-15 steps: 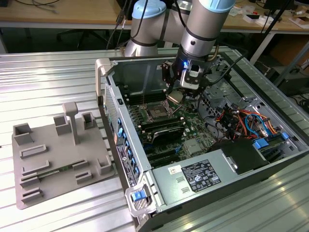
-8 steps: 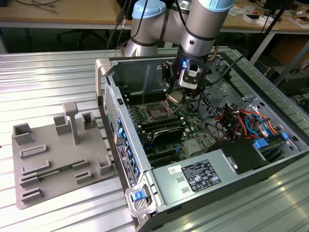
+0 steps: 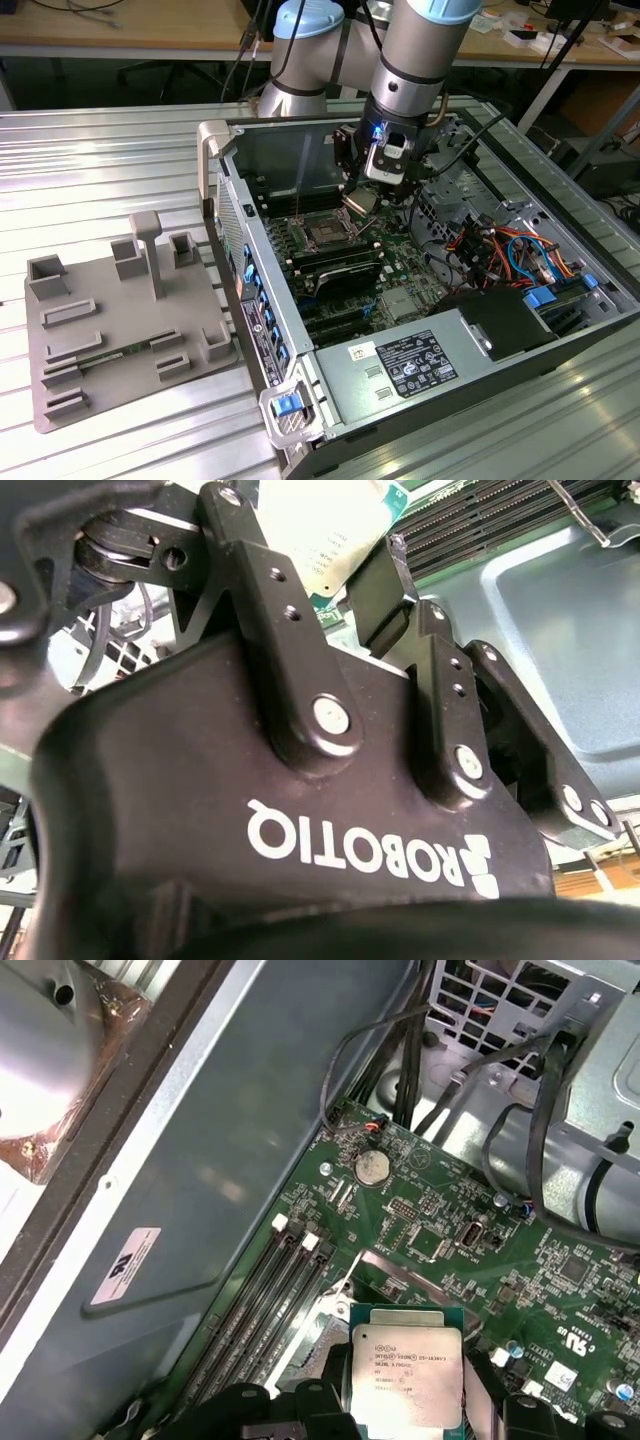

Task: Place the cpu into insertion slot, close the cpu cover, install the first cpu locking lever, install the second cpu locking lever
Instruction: 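Place the cpu into insertion slot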

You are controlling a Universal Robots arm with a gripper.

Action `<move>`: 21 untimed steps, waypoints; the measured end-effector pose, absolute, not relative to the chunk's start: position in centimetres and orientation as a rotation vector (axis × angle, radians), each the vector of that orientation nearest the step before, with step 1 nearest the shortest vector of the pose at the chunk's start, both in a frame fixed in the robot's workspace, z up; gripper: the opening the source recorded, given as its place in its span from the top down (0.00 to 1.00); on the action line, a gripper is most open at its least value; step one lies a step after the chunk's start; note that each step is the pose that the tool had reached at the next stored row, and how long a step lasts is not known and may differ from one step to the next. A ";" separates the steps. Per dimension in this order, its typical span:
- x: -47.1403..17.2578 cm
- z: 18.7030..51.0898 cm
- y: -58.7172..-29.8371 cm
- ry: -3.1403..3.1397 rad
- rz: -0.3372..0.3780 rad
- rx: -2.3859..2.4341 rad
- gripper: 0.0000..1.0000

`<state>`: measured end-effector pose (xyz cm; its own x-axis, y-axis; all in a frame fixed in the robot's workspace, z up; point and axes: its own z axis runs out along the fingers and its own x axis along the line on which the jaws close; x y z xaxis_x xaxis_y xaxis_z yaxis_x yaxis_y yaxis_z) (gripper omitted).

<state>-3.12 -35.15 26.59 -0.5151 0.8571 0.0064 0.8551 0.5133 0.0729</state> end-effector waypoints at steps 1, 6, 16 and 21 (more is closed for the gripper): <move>-3.2 26.6 -35.1 2.702 0.104 1.538 0.45; -3.3 26.6 -35.2 2.664 0.102 1.600 0.45; -3.6 26.5 -35.1 2.556 0.099 1.761 0.45; -3.7 26.5 -35.1 2.512 0.098 1.821 0.45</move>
<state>-3.68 -35.15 26.53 -0.3111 0.9504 0.0064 0.9480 0.3098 0.0730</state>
